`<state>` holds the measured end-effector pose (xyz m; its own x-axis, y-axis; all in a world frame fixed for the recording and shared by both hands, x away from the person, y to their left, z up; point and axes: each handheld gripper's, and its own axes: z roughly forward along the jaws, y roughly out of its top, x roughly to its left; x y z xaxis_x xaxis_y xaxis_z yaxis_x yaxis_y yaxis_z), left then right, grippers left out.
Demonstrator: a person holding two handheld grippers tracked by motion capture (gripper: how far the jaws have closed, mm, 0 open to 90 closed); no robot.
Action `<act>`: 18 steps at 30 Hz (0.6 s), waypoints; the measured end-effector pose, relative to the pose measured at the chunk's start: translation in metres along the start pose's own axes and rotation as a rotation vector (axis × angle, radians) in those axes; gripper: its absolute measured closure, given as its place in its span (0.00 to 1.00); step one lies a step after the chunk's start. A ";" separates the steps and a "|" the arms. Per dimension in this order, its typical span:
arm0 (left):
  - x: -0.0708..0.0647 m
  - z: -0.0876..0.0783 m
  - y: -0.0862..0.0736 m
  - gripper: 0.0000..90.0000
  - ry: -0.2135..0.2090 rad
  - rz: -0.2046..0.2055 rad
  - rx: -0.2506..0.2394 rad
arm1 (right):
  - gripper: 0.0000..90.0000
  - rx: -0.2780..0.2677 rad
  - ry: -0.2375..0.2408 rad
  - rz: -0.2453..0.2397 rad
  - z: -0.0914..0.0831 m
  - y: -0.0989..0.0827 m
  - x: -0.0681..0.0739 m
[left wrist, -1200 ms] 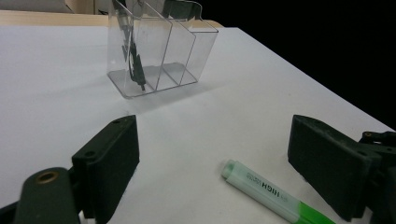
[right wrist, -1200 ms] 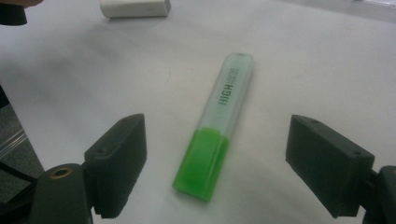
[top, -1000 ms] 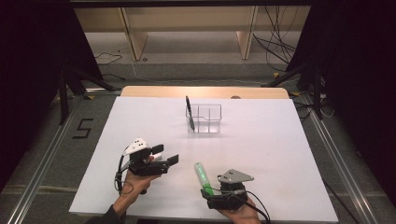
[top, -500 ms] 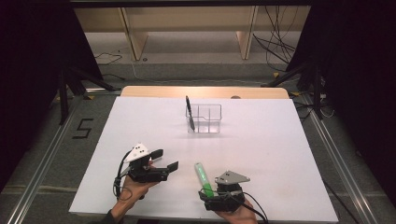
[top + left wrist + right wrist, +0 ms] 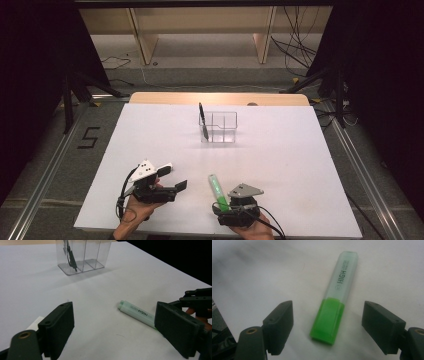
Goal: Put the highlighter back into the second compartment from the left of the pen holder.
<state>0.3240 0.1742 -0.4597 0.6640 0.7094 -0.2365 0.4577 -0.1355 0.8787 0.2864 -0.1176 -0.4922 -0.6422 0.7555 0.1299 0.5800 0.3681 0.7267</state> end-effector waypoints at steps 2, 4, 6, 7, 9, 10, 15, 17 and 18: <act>-0.001 -0.001 -0.001 0.18 0.004 -0.004 0.005 | 0.30 0.007 -0.011 -0.007 0.002 0.000 0.001; -0.001 -0.001 -0.002 0.18 0.005 -0.008 0.007 | 0.32 0.014 -0.021 -0.012 0.003 -0.001 0.002; -0.001 0.000 -0.003 0.18 0.006 -0.005 0.009 | 0.33 0.015 -0.026 -0.017 0.004 -0.001 0.003; -0.002 -0.001 -0.003 0.18 0.006 -0.002 0.011 | 0.34 0.015 -0.031 -0.020 0.004 -0.001 0.003; -0.003 -0.001 -0.003 0.18 0.005 -0.001 0.010 | 0.35 0.012 -0.041 -0.019 0.005 -0.001 0.004; -0.003 -0.001 -0.003 0.18 0.003 -0.001 0.006 | 0.35 0.010 -0.046 -0.018 0.005 -0.001 0.004; -0.002 -0.002 -0.003 0.18 0.004 0.003 0.005 | 0.39 0.012 -0.082 -0.041 0.006 -0.002 0.008; -0.002 -0.002 -0.003 0.18 0.003 0.002 0.001 | 0.41 0.016 -0.093 -0.053 0.006 -0.002 0.009; -0.002 -0.002 -0.003 0.18 0.002 0.002 0.001 | 0.42 0.016 -0.101 -0.058 0.006 -0.002 0.010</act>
<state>0.3202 0.1751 -0.4611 0.6639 0.7102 -0.2341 0.4570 -0.1376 0.8787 0.2822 -0.1076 -0.4964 -0.6215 0.7832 0.0191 0.5518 0.4203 0.7203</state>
